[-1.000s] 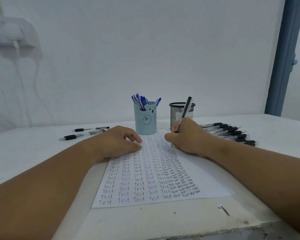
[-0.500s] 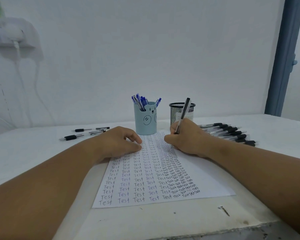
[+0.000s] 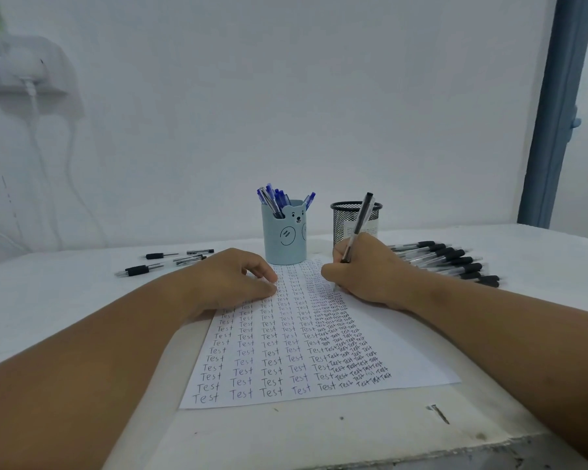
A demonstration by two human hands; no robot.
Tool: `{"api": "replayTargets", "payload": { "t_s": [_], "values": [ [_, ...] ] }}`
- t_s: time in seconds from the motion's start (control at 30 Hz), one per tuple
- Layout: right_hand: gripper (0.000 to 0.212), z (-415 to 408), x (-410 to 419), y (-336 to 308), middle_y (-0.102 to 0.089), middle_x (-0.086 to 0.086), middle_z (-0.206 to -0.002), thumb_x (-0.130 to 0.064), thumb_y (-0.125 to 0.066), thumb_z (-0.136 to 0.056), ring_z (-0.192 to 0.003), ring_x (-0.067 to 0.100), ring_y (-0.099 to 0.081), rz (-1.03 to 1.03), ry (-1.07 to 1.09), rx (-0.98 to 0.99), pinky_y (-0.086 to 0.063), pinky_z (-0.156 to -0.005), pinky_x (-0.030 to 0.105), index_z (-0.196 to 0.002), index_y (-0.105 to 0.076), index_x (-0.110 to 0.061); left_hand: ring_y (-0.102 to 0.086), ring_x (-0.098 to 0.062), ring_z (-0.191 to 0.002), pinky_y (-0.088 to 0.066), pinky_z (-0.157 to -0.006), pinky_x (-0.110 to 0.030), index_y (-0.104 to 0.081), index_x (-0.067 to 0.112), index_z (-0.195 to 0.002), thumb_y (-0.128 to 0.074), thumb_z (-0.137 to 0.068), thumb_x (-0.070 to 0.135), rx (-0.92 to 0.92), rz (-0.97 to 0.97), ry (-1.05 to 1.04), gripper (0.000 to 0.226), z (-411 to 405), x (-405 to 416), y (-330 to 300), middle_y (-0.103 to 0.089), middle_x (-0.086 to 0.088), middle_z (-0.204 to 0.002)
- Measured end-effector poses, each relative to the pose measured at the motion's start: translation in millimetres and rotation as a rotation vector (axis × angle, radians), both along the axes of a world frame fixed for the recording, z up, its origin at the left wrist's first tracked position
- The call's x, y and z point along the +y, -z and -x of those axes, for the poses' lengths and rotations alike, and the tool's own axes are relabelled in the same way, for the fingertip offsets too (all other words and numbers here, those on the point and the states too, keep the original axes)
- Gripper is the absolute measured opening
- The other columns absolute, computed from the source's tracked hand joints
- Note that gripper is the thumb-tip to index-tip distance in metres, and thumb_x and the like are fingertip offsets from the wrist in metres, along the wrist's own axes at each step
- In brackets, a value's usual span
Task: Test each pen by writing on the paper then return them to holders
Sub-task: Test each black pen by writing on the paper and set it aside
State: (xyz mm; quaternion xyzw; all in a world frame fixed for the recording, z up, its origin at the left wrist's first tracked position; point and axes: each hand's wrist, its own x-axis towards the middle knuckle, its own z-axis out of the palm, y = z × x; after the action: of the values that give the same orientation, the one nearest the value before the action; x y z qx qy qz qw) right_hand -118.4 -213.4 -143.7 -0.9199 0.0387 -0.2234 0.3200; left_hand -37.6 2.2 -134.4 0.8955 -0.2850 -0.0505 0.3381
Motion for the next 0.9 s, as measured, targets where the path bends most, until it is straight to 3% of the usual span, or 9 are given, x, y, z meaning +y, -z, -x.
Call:
{"api": "replayTargets", "payload": {
  "t_s": [0.4,0.63,0.9],
  "values": [
    [0.032,-2.7,-3.0,0.3,-0.051,-0.009,-0.043,-0.012,-0.065,-0.082,-0.042,0.000,-0.041,0.001,-0.008,-0.022,-0.037,-0.051,0.022,-0.052,-0.053,-0.015,-0.052,0.003,-0.095,-0.034,-0.067,-0.016,-0.073,0.034,-0.100,-0.075,-0.088,0.037,0.016,0.003,-0.006,0.012,-2.9,-0.2,1.3,-0.057,0.018,-0.105],
    [0.036,-3.5,-4.4,1.1,-0.044,-0.007,-0.045,-0.013,-0.065,-0.082,-0.043,0.004,-0.037,0.025,-0.032,-0.012,-0.038,-0.055,0.026,-0.052,-0.046,-0.016,-0.051,0.004,-0.096,-0.034,-0.070,-0.016,-0.073,0.035,-0.100,-0.074,-0.088,0.038,0.003,-0.014,-0.002,0.012,-2.7,-0.5,0.2,-0.057,0.021,-0.104],
    [0.037,-2.6,-4.0,0.4,-0.041,-0.010,-0.043,-0.013,-0.065,-0.082,-0.043,0.003,-0.035,0.042,-0.033,-0.013,-0.034,-0.050,0.022,-0.052,-0.043,-0.017,-0.052,0.003,-0.097,-0.036,-0.075,-0.021,-0.073,0.036,-0.099,-0.075,-0.088,0.039,-0.011,-0.028,-0.003,0.012,-4.2,0.4,0.9,-0.058,0.020,-0.104]
  ]
}}
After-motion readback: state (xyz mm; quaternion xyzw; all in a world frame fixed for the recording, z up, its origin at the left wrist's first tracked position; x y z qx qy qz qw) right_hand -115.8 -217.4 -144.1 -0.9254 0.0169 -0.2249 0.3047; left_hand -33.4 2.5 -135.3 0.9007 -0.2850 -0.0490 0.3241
